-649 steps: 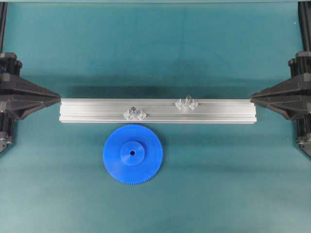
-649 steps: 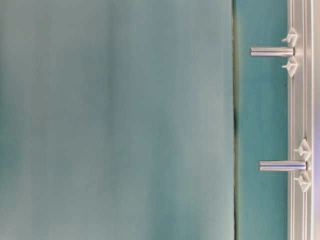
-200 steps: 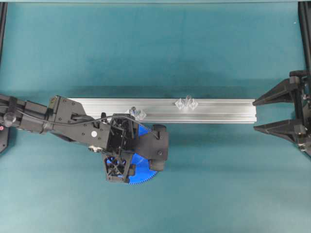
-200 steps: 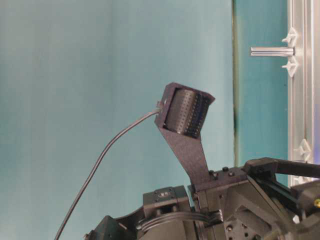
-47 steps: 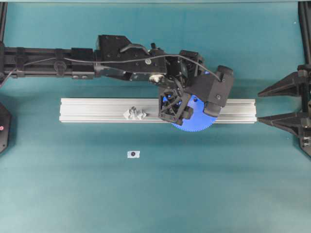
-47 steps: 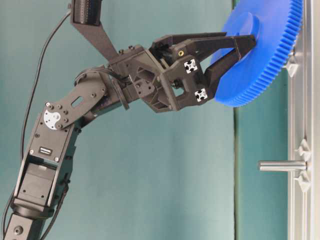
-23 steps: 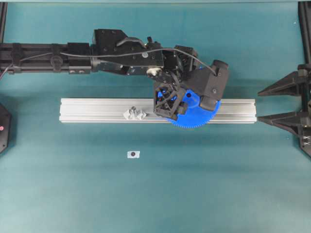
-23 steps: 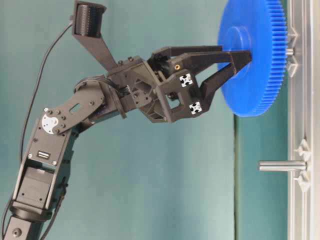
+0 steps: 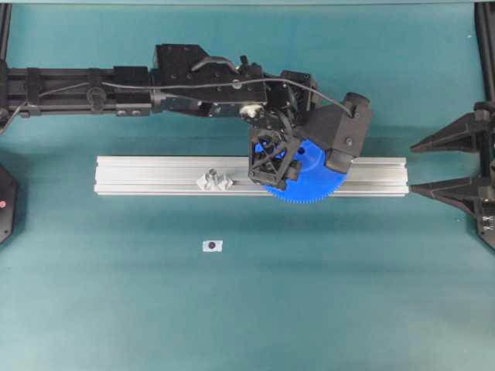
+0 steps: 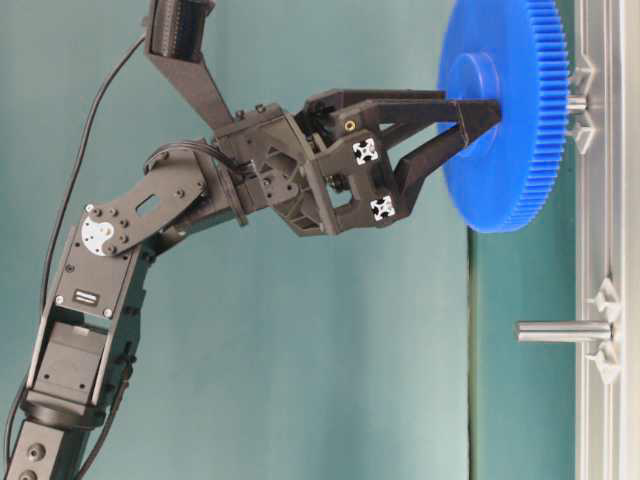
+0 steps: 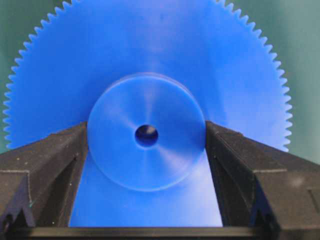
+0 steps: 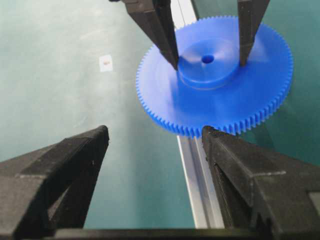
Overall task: Insert the large gear onto the shaft.
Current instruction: 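Align the gear's center hole with the upper metal shaft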
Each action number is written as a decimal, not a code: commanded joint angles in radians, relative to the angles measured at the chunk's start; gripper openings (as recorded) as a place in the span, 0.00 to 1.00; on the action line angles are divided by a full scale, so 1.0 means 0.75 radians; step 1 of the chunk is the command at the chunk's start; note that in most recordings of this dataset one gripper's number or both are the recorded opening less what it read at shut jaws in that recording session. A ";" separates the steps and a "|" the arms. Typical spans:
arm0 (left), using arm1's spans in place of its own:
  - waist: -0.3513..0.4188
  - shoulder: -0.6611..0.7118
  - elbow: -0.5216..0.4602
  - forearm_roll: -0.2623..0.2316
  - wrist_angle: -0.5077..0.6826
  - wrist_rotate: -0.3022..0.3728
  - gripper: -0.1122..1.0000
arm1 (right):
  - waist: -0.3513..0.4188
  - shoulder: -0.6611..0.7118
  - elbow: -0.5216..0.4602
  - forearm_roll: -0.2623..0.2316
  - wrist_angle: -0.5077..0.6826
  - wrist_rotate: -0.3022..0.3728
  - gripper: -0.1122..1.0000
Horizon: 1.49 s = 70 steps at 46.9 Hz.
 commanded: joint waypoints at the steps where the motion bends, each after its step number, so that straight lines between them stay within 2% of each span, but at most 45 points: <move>1: 0.022 -0.016 -0.025 0.008 0.008 0.004 0.80 | -0.002 0.008 -0.014 0.000 -0.012 0.010 0.84; 23: 0.006 0.010 -0.080 0.008 0.016 -0.008 0.81 | -0.008 0.008 -0.014 0.000 -0.012 0.010 0.84; 29: -0.008 0.033 -0.106 0.008 0.022 -0.008 0.91 | -0.010 0.008 -0.014 0.000 -0.012 0.010 0.84; 46: -0.025 0.041 -0.106 0.008 0.108 -0.012 0.88 | -0.010 0.008 -0.008 0.000 -0.012 0.010 0.84; 58: -0.014 0.049 -0.115 0.008 0.108 -0.022 0.94 | -0.010 0.008 0.000 0.000 -0.031 0.010 0.84; 70: -0.008 0.049 -0.131 0.008 0.115 -0.037 0.94 | -0.010 0.008 0.004 0.000 -0.049 0.012 0.84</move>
